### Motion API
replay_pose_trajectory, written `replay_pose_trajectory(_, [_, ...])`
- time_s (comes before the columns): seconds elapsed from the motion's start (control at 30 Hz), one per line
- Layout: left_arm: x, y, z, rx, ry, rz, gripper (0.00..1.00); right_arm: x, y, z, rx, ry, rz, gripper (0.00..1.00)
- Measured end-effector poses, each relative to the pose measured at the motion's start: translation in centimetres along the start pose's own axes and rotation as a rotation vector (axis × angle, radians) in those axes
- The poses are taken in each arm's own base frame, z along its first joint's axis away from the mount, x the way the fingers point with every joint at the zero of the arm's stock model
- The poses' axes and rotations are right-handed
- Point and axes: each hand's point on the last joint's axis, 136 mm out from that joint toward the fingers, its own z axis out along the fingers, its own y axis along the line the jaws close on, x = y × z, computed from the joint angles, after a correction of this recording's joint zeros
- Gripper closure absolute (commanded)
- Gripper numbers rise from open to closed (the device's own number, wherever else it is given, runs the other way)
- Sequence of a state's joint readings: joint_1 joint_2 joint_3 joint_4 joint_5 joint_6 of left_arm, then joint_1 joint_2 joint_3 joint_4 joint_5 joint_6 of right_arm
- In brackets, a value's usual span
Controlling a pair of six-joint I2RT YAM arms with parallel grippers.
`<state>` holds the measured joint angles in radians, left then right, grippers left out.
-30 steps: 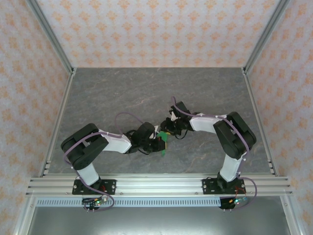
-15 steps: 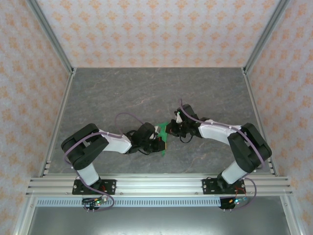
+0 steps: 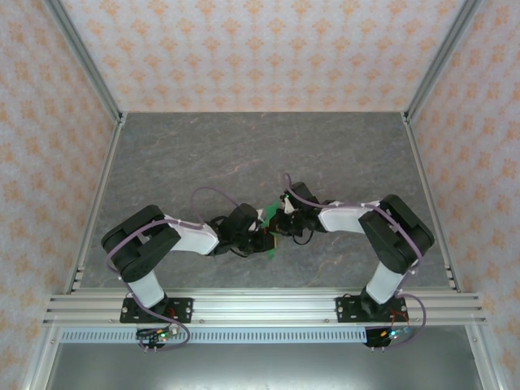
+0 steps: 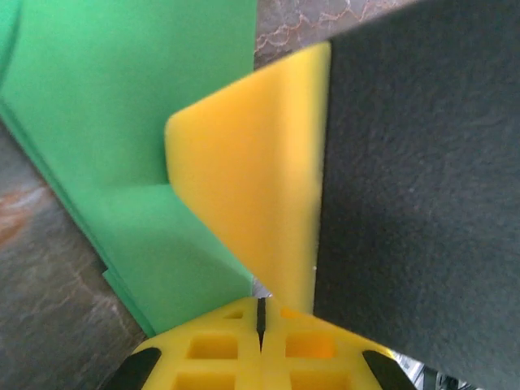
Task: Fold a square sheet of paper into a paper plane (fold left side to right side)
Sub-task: Fold the wing for the fifth time at the center of the table.
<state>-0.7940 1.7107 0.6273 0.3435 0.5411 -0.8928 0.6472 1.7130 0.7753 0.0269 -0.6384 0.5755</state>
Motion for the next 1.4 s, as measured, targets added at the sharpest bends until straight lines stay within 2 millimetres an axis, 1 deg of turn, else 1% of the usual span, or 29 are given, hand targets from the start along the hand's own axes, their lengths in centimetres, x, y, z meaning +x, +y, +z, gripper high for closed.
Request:
replay_pose_trajectory(0.43, [-0.5, 0.2, 0.0, -0.016, -0.027, 0.001, 1.00, -1.1, 0.2, 0.4, -0.029, 0.049, -0.081, 0.92])
replay_pose_trajectory(0.63, [-0.6, 0.2, 0.0, -0.019, -0.027, 0.000, 1.00, -3.9, -0.5, 0.0, 0.005, -0.019, -0.107, 0.92])
replay_pose_trajectory(0.73, [-0.6, 0.2, 0.0, -0.019, -0.027, 0.000, 1.00, -4.7, -0.9, -0.1, 0.018, -0.033, -0.109, 0.92])
replay_pose_trajectory(1.13, [-0.6, 0.2, 0.0, -0.021, -0.030, 0.000, 1.00, -5.0, -0.7, 0.2, 0.053, 0.020, -0.130, 0.92])
replay_pose_trajectory(1.4, [-0.8, 0.3, 0.0, -0.028, -0.042, 0.000, 1.00, -5.4, -0.6, 0.4, 0.043, 0.038, -0.125, 0.92])
